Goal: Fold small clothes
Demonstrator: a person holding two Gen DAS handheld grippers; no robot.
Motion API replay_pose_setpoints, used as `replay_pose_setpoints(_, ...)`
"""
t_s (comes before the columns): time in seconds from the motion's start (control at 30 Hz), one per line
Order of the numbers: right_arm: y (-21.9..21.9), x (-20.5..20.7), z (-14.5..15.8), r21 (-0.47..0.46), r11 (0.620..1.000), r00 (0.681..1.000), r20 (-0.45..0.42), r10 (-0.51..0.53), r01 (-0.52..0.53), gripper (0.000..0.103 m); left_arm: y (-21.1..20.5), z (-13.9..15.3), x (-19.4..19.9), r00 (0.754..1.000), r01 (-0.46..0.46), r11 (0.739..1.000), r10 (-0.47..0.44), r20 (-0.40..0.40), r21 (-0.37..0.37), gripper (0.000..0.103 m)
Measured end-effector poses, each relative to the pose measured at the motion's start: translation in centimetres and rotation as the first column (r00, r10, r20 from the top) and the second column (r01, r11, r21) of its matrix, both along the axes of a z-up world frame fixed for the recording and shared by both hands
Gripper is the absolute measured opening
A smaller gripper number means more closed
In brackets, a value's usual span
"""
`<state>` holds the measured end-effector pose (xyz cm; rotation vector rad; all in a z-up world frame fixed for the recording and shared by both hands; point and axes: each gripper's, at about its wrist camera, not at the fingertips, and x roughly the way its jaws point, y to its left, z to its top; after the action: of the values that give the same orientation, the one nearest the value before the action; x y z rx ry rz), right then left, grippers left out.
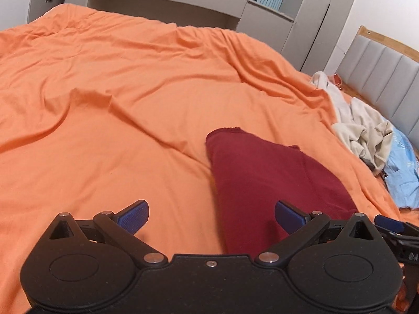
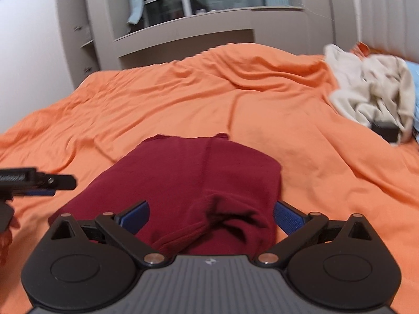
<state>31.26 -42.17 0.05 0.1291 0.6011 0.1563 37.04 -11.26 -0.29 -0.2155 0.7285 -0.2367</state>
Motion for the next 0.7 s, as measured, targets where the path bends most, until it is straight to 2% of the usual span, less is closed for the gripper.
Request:
replay_pose_setpoints(0.1, 0.9, -0.2, -0.3, -0.041, 0.999, 0.999, -0.014, 0.035, -0.036, 0.103, -0.1, -0.4, 0.0, 1.0, -0.001, 1.0, 0.001, -0.016, 0.008, 0.102)
replay_pose_setpoints(0.23, 1.1, 0.1, -1.3, -0.101, 0.995, 0.998, -0.062, 0.02, -0.026, 0.103, -0.4, -0.9, 0.0, 0.999, 0.006, 1.0, -0.005, -0.031, 0.017, 0.102)
replay_pose_setpoints(0.53, -1.6, 0.7, -2.3, 0.015, 1.0, 0.988, -0.152, 0.019, -0.016, 0.103, -0.7, -1.5, 0.2, 0.999, 0.015, 0.999, -0.014, -0.051, 0.031, 0.102)
replay_pose_setpoints(0.7, -2.0, 0.9, -2.7, 0.043, 0.999, 0.983, -0.182, 0.02, -0.013, 0.103, -1.0, -2.3, 0.3, 0.998, 0.019, 0.999, -0.016, -0.068, 0.043, 0.103)
